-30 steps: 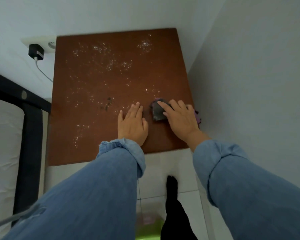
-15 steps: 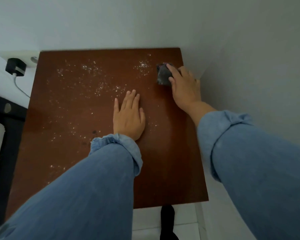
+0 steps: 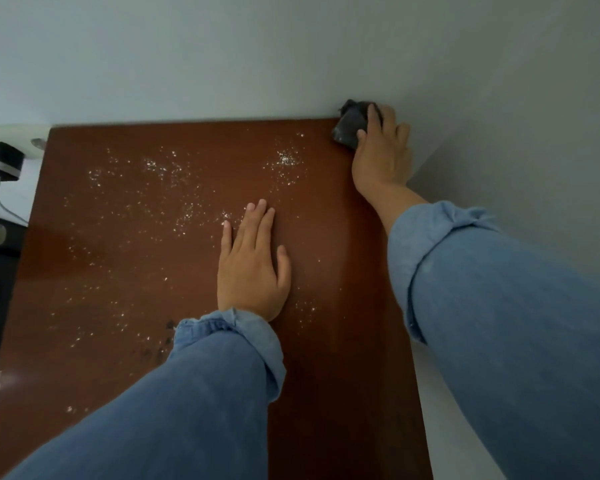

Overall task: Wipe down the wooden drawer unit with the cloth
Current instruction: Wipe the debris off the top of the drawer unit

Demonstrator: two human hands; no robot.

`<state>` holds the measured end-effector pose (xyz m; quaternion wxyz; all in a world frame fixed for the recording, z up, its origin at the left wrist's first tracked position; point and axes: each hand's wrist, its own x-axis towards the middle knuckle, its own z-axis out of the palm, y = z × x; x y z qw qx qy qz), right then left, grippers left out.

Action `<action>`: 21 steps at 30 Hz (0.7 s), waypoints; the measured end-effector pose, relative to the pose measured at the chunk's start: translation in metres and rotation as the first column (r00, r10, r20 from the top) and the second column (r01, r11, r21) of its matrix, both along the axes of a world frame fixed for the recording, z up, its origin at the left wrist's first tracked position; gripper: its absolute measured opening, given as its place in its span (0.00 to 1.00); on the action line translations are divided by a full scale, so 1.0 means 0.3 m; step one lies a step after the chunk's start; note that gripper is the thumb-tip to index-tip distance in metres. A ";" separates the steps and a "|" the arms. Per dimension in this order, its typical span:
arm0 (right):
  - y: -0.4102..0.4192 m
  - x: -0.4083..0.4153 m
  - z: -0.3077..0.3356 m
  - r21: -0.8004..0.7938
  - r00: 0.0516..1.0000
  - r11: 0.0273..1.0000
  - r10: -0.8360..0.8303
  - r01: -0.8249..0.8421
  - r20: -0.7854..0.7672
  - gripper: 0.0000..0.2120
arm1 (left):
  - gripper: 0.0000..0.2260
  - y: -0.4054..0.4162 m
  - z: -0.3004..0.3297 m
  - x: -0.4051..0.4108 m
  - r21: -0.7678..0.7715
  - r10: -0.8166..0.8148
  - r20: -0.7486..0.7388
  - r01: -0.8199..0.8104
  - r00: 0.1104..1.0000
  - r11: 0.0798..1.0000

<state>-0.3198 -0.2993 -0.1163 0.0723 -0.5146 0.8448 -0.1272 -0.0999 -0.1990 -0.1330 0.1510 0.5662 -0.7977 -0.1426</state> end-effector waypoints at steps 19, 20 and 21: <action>0.404 0.150 -0.023 0.037 0.929 0.946 0.322 -0.321 -0.183 0.20 | 0.27 -0.032 -0.018 0.000 -0.033 0.001 -0.042 -0.003 0.999 0.999; 0.452 0.164 -0.022 0.037 0.929 0.947 0.320 -0.319 -0.185 0.19 | 0.27 -0.030 -0.016 0.000 -0.029 -0.002 -0.043 0.000 0.999 1.000; 0.502 0.179 -0.020 0.035 0.930 0.948 0.317 -0.317 -0.187 0.19 | 0.27 -0.027 -0.014 -0.001 -0.027 -0.006 -0.043 0.005 0.999 1.000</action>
